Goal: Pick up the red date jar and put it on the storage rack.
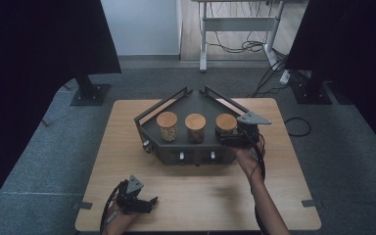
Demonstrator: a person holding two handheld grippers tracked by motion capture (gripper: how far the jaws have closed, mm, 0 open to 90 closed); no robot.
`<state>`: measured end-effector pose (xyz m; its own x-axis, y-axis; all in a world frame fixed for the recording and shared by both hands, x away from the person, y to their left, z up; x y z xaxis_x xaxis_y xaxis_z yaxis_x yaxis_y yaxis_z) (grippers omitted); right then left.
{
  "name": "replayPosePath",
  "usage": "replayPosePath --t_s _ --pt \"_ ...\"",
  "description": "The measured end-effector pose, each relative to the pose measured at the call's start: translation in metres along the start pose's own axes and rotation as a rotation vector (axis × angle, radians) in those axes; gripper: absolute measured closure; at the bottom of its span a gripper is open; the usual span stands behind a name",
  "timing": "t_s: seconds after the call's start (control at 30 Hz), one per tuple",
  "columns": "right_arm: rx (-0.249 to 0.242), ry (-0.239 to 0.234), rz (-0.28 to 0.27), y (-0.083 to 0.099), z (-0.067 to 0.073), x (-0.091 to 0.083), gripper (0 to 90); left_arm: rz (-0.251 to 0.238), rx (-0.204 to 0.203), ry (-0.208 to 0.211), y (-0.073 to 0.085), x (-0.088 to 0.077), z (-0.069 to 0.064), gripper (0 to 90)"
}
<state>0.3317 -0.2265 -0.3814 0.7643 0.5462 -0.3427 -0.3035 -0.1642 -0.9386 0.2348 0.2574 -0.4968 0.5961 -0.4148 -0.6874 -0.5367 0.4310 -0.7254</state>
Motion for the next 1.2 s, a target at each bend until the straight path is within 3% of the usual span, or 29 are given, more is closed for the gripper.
replayPosePath --t_s 1.2 --pt "-0.045 -0.014 -0.008 0.009 0.008 -0.028 6.3 0.001 0.002 -0.001 0.0 0.0 0.0 1.9"
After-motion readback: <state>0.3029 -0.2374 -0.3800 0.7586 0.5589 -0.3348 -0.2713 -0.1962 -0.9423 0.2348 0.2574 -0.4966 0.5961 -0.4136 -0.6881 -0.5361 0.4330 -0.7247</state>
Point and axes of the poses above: each handheld gripper's, and its own axes: x roughly forward along the jaws, y roughly out of its underside, z roughly to its left, the point moved 5 cm from there along x, roughly forward along the jaws, and after that the axes turned 2 degrees about -y, right-handed, at the moved point
